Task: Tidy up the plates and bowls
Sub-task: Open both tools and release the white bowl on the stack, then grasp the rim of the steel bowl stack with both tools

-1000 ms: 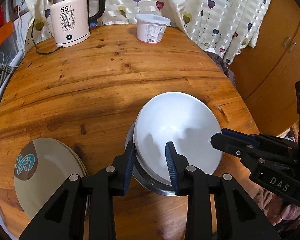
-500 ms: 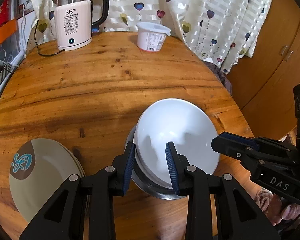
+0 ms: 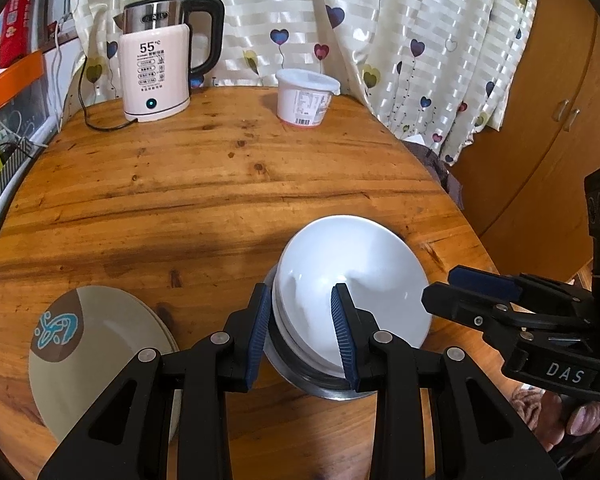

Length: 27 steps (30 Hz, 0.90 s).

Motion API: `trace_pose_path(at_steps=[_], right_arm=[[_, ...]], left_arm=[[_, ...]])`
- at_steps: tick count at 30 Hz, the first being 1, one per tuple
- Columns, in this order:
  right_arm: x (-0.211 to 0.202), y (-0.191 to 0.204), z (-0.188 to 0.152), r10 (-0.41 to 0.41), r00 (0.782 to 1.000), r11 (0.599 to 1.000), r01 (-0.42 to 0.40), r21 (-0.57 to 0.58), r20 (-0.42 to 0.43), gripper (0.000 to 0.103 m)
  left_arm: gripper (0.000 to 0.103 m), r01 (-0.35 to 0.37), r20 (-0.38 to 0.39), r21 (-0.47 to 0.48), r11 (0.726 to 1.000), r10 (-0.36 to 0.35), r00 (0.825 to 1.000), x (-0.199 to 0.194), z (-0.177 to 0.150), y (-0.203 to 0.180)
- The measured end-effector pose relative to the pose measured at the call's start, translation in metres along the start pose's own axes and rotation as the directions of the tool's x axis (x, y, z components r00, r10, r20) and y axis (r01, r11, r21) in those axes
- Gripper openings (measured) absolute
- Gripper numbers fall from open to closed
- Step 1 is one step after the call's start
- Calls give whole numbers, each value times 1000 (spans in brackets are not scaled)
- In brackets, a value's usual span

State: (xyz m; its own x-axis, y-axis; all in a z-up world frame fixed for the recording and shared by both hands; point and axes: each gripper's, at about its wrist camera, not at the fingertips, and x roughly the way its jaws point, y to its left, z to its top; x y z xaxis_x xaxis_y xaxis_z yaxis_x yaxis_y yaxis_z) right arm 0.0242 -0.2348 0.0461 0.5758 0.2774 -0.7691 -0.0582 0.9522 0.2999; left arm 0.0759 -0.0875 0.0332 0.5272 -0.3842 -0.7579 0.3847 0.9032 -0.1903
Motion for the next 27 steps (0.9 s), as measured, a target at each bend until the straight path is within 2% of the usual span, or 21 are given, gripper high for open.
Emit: trace_pose_path(at_steps=[6, 12, 27], right_arm=[[-7, 3, -2, -5, 1000, 1000, 5, -22, 20, 60], [-14, 9, -5, 3, 999, 999, -1, -49, 41, 65], [-23, 20, -13, 0, 998, 996, 6, -90, 67, 72]], left_arm=[[33, -25, 34, 1, 1000, 25, 999, -10, -3, 1], [33, -52, 62, 3, 999, 52, 997, -20, -7, 2], [34, -107, 105, -6, 994, 107, 989, -35, -21, 3]])
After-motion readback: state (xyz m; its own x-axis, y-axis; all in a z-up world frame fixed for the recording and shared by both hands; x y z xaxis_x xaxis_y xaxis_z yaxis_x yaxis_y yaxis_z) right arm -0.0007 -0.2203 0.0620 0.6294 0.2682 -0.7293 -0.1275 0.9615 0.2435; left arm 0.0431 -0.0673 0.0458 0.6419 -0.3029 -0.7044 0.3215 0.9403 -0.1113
